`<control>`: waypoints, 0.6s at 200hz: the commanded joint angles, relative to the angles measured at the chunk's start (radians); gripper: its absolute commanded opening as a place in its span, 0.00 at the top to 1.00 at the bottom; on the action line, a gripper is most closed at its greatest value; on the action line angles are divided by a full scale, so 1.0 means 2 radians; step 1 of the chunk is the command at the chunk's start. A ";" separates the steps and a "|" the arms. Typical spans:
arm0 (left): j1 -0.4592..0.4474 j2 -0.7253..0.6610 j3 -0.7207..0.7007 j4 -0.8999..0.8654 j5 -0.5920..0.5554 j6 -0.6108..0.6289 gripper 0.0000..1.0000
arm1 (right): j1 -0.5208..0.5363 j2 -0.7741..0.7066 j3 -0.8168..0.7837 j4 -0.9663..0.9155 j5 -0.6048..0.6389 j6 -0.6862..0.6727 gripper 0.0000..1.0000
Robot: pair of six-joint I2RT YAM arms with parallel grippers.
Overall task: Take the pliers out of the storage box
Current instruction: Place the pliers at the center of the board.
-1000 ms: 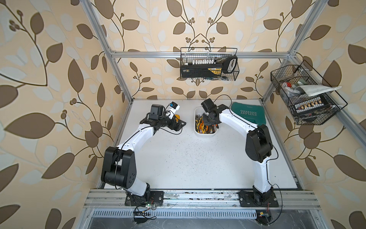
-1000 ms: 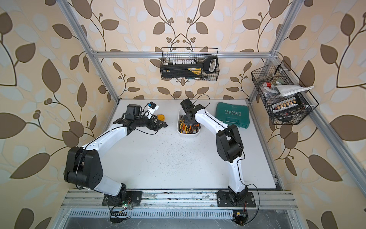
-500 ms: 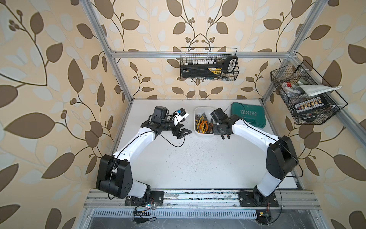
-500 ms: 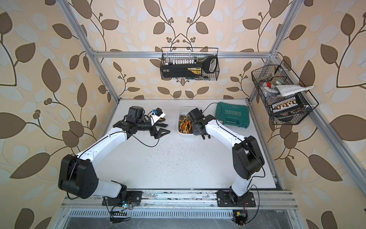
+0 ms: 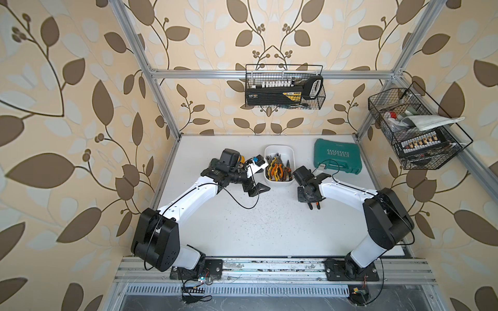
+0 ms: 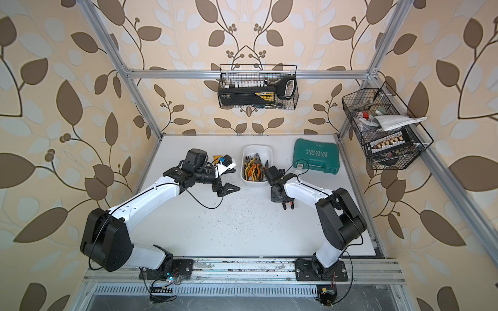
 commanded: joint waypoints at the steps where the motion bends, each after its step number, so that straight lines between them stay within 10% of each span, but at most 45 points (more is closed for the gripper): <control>1: -0.003 -0.004 -0.001 0.005 0.005 0.008 0.01 | -0.002 0.020 -0.008 0.032 -0.005 0.016 0.96; 120: -0.002 -0.009 -0.007 -0.022 -0.008 0.020 0.01 | -0.005 0.004 -0.024 0.038 -0.027 0.021 0.64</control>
